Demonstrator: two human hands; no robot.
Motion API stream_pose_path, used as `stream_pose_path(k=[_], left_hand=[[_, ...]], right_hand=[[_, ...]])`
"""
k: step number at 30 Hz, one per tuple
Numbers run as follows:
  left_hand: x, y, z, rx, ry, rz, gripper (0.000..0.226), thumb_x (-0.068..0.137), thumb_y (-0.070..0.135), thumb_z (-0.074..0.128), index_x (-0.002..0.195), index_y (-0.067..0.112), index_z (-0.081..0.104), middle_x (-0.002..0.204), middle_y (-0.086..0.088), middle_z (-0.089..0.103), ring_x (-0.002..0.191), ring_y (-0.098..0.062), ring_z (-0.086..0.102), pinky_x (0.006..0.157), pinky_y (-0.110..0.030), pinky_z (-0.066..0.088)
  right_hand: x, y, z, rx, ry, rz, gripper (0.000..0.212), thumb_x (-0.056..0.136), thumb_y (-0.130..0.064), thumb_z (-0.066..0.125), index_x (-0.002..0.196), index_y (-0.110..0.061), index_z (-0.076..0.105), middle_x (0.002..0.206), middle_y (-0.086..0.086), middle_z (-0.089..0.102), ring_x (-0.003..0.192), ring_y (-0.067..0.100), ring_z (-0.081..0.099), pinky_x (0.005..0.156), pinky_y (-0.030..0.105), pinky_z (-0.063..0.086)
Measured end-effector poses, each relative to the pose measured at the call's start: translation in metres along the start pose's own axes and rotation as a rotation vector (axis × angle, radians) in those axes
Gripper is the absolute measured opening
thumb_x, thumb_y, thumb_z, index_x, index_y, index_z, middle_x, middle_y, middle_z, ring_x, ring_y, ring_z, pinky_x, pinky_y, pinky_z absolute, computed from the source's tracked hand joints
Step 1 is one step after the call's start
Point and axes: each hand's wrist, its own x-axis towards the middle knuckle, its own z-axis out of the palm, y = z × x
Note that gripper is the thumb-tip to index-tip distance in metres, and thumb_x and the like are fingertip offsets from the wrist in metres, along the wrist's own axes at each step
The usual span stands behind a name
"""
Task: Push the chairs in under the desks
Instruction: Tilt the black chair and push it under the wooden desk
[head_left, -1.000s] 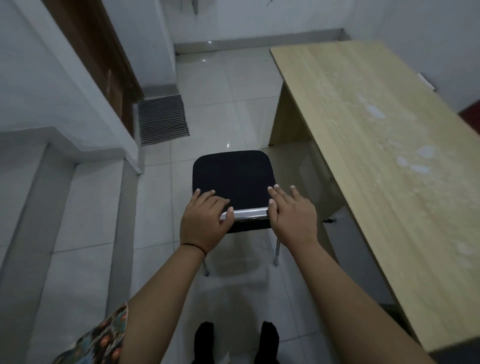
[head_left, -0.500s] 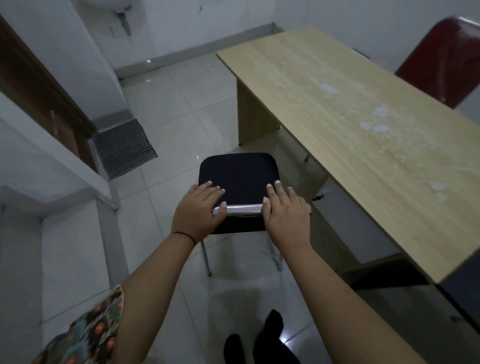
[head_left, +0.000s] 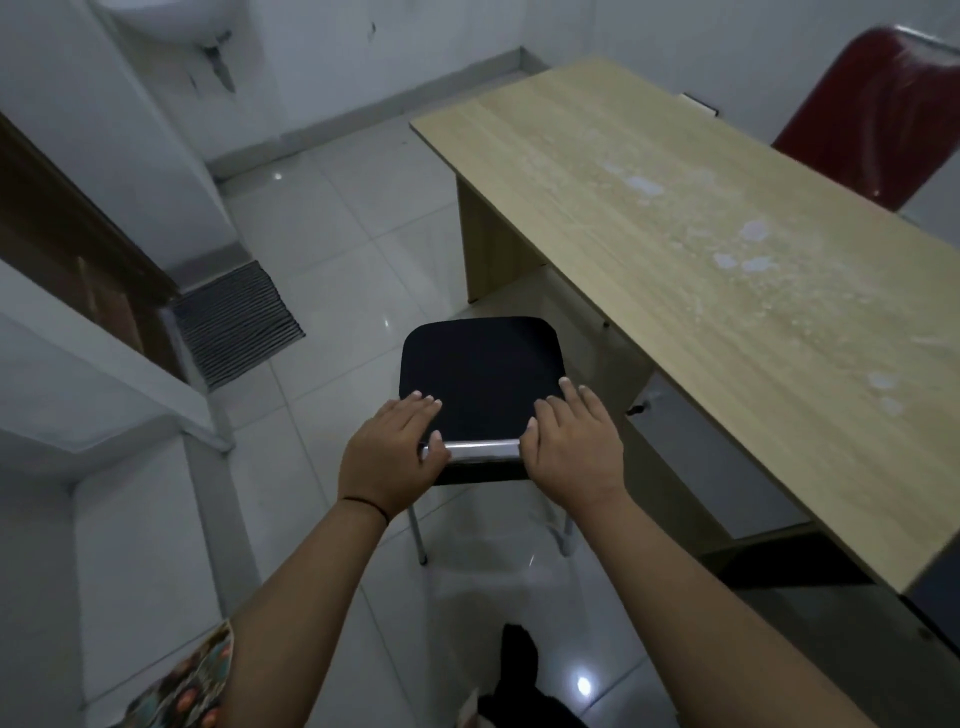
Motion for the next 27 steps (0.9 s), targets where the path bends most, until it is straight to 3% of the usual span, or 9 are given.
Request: stream_pose_path(k=[3, 8, 14, 18, 23, 27], left_hand=[[0.005, -0.009, -0.002, -0.009, -0.004, 0.041, 0.043, 0.084, 0.028, 0.041, 0.108, 0.005, 0.068, 0.106, -0.01, 0.07, 0.101, -0.023, 0.065, 0.09, -0.036, 0.05], [0.03, -0.034, -0.001, 0.0, -0.035, 0.08, 0.044, 0.084, 0.03, 0.04, 0.108, 0.006, 0.068, 0.106, -0.009, 0.069, 0.101, -0.023, 0.065, 0.094, -0.039, 0.048], [0.06, -0.064, 0.001, -0.064, -0.062, 0.127, 0.042, 0.085, 0.03, 0.041, 0.107, 0.007, 0.069, 0.104, -0.009, 0.07, 0.095, -0.022, 0.066, 0.081, -0.034, 0.055], [0.084, -0.091, -0.001, -0.08, -0.088, 0.226, 0.043, 0.087, 0.03, 0.04, 0.109, 0.007, 0.068, 0.106, -0.008, 0.069, 0.099, -0.021, 0.066, 0.083, -0.034, 0.055], [0.109, -0.124, -0.001, -0.083, -0.105, 0.356, 0.044, 0.089, 0.029, 0.037, 0.114, 0.007, 0.066, 0.11, -0.007, 0.068, 0.104, -0.021, 0.064, 0.09, -0.033, 0.052], [0.119, -0.146, 0.0, -0.105, -0.078, 0.482, 0.045, 0.094, 0.029, 0.033, 0.115, 0.007, 0.066, 0.111, -0.007, 0.068, 0.106, -0.022, 0.063, 0.09, -0.036, 0.051]], right_hand=[[0.003, -0.003, 0.005, 0.005, 0.043, 0.027, 0.038, 0.088, -0.026, 0.037, 0.075, -0.006, 0.067, 0.075, 0.014, 0.068, 0.097, 0.035, 0.066, 0.089, 0.042, 0.051], [0.018, -0.014, 0.015, 0.004, 0.043, 0.134, 0.037, 0.088, -0.032, 0.04, 0.083, -0.008, 0.068, 0.075, 0.008, 0.067, 0.087, 0.033, 0.066, 0.082, 0.041, 0.047], [0.041, -0.029, 0.028, 0.047, 0.08, 0.248, 0.035, 0.088, -0.031, 0.04, 0.086, -0.009, 0.067, 0.076, 0.006, 0.064, 0.072, 0.027, 0.06, 0.067, 0.035, 0.046], [0.06, -0.045, 0.037, 0.061, 0.103, 0.324, 0.037, 0.088, -0.03, 0.041, 0.094, -0.006, 0.069, 0.085, 0.009, 0.069, 0.08, 0.031, 0.065, 0.063, 0.035, 0.049], [0.08, -0.071, 0.047, 0.01, 0.082, 0.449, 0.043, 0.089, -0.03, 0.038, 0.11, -0.009, 0.069, 0.102, 0.009, 0.072, 0.101, 0.037, 0.065, 0.067, 0.036, 0.051], [0.086, -0.09, 0.051, -0.022, 0.111, 0.538, 0.045, 0.088, -0.029, 0.038, 0.115, -0.01, 0.068, 0.11, 0.008, 0.07, 0.107, 0.037, 0.063, 0.072, 0.036, 0.051]])
